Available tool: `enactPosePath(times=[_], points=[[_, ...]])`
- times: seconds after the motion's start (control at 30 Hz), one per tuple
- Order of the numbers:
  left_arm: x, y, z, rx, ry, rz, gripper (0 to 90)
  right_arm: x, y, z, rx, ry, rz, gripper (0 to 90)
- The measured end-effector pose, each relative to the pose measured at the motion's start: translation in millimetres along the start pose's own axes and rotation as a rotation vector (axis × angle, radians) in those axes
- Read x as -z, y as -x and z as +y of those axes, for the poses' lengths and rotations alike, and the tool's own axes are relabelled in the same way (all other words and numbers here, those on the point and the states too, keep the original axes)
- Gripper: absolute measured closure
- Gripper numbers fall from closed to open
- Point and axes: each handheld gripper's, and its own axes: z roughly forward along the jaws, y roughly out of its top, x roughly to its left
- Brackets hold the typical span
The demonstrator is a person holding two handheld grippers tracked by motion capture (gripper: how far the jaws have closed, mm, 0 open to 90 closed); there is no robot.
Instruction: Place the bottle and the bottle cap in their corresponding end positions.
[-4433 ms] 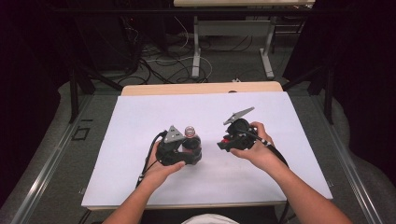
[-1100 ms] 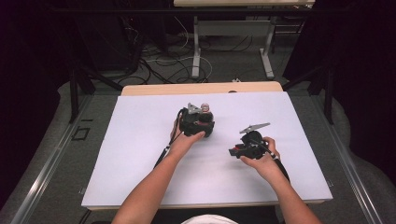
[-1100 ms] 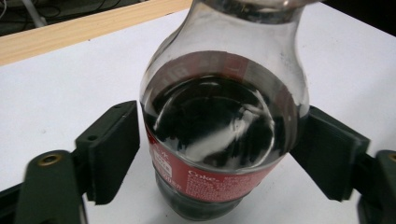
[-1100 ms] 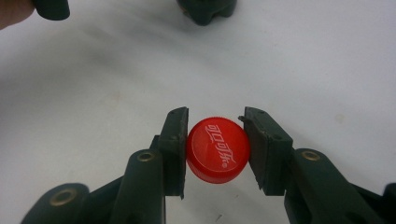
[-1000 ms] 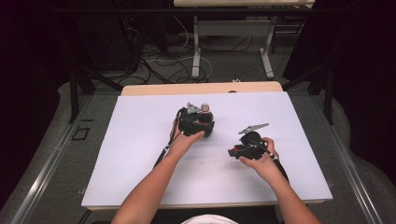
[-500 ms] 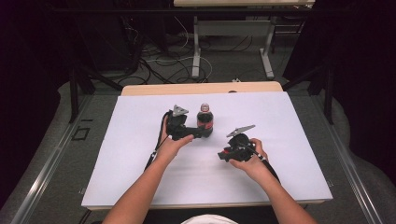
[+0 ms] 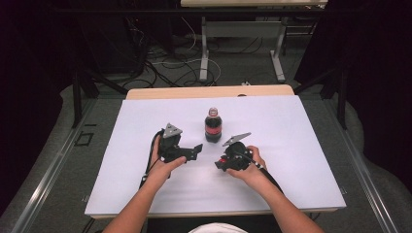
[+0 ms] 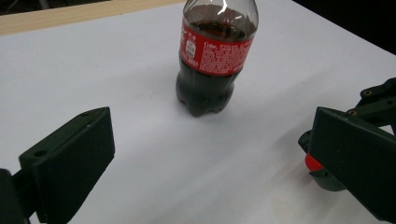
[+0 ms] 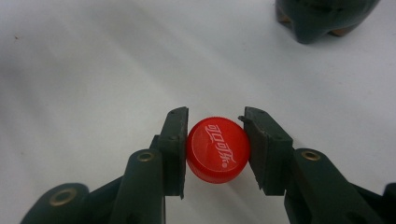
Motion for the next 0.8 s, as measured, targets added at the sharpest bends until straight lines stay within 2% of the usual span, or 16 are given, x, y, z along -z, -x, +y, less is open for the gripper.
enactPosePath(times=[0.03, 0.1, 0.13, 0.2, 0.27, 0.3, 0.37, 0.47, 0.5, 0.63, 0.8], points=[[2.5, -0.9, -1.9, 0.003, 0.001, 0.002, 0.7, -2.9, -1.4, -0.6, 0.005, 0.014, 0.000, 61.0], [8.0, -4.0, -4.2, 0.003, 0.000, 0.010, 0.7, -5.4, -4.6, -0.7, 0.013, -0.005, 0.003, 61.0], [10.1, -5.4, -5.2, 0.013, 0.008, 0.013, 0.7, -8.7, -6.2, -1.0, 0.019, 0.014, 0.007, 60.9], [13.6, -8.6, -5.9, 0.023, 0.020, 0.020, 0.7, -10.5, -10.7, -1.5, 0.026, -0.002, 0.002, 60.9], [16.5, -11.7, -6.0, 0.032, 0.019, 0.023, 0.7, -14.2, -14.3, -1.9, 0.032, 0.017, 0.002, 60.9], [17.0, -12.6, -6.3, 0.038, 0.024, 0.025, 0.7, -14.3, -15.2, -1.3, 0.043, -0.002, 0.006, 60.9], [17.9, -14.4, -6.7, 0.043, 0.022, 0.028, 0.7, -17.6, -17.0, -0.6, 0.058, -0.001, 0.009, 60.9], [17.0, -15.7, -8.1, 0.050, 0.024, 0.032, 0.7, -21.4, -20.5, -0.6, 0.054, -0.012, -0.004, 60.9], [16.8, -16.1, -8.4, 0.048, 0.023, 0.034, 0.7, -22.7, -19.8, -0.8, 0.068, -0.013, 0.000, 60.8], [16.9, -16.9, -8.9, 0.045, 0.007, 0.034, 0.7, -24.7, -22.1, -0.9, 0.057, -0.023, -0.015, 60.6], [14.9, -16.1, -9.6, 0.046, 0.009, 0.037, 0.7, -26.8, -20.2, -1.3, 0.074, -0.025, -0.005, 59.2]])
